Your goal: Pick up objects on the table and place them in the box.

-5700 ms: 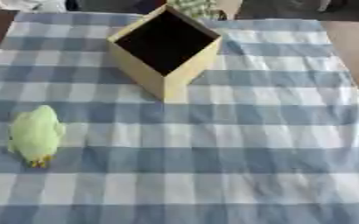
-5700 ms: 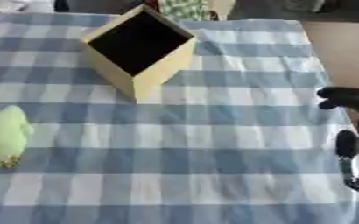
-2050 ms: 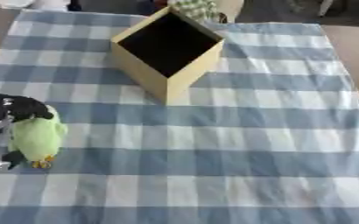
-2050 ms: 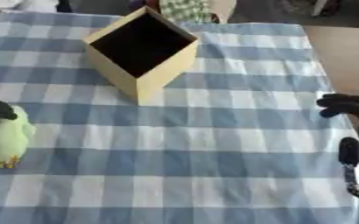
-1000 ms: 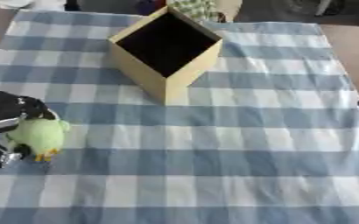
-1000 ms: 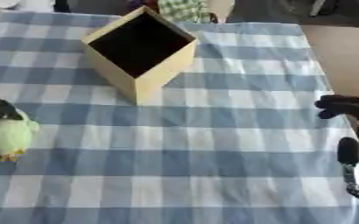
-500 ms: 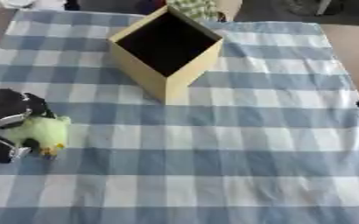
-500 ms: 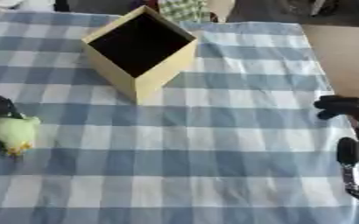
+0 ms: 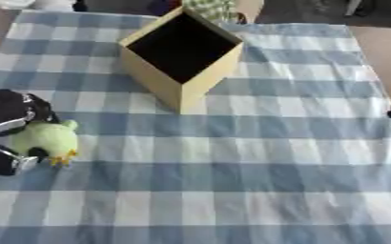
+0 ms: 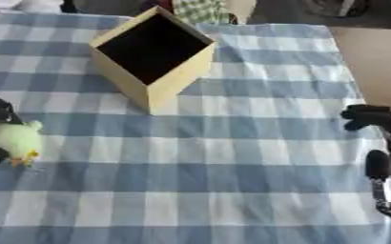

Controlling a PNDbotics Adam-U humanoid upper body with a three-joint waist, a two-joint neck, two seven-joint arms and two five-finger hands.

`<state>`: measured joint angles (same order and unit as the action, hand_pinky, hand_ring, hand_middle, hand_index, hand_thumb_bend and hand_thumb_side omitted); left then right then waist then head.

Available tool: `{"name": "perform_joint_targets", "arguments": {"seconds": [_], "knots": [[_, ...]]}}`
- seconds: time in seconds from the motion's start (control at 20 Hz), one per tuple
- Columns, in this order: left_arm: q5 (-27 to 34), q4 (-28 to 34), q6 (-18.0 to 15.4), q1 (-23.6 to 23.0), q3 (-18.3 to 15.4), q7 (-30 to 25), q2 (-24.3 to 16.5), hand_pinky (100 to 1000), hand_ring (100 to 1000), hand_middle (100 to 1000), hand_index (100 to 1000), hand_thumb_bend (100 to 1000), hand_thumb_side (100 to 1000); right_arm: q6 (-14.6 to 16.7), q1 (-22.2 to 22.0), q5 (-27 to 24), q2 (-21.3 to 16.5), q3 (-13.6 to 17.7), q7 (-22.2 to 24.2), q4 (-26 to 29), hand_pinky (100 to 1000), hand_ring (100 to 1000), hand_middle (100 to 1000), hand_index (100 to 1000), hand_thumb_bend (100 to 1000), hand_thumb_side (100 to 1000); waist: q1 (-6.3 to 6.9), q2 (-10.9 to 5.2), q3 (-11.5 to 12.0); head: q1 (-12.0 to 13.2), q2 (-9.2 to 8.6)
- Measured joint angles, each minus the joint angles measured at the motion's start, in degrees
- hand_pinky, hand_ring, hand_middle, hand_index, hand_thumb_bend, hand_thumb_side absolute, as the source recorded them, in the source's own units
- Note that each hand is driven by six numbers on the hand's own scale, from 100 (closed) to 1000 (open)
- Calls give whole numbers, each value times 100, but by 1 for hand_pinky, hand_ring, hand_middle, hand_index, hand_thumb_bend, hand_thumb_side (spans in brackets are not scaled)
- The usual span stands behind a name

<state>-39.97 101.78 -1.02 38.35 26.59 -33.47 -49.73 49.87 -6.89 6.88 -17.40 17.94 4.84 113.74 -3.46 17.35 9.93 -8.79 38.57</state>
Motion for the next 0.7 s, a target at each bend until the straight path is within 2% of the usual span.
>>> {"name": "perform_joint_targets", "arguments": {"seconds": [0.35,0.5,0.7], "knots": [[161,412,183,304,-265,-57,-22,176,494,486,666,100,136,-8,-14,-2,0,1,7,0,742,683,546,774,100,737,37,-21,17,-40,3],[202,432,213,734,-314,-96,7,166,491,485,666,100,150,-11,-16,-4,0,1,9,0,741,683,546,774,100,737,73,-42,16,-39,10],[215,314,205,1240,-317,-207,247,165,493,490,673,100,164,-24,-17,-22,-1,1,20,0,741,683,546,774,100,736,98,-46,3,-39,11]]}}
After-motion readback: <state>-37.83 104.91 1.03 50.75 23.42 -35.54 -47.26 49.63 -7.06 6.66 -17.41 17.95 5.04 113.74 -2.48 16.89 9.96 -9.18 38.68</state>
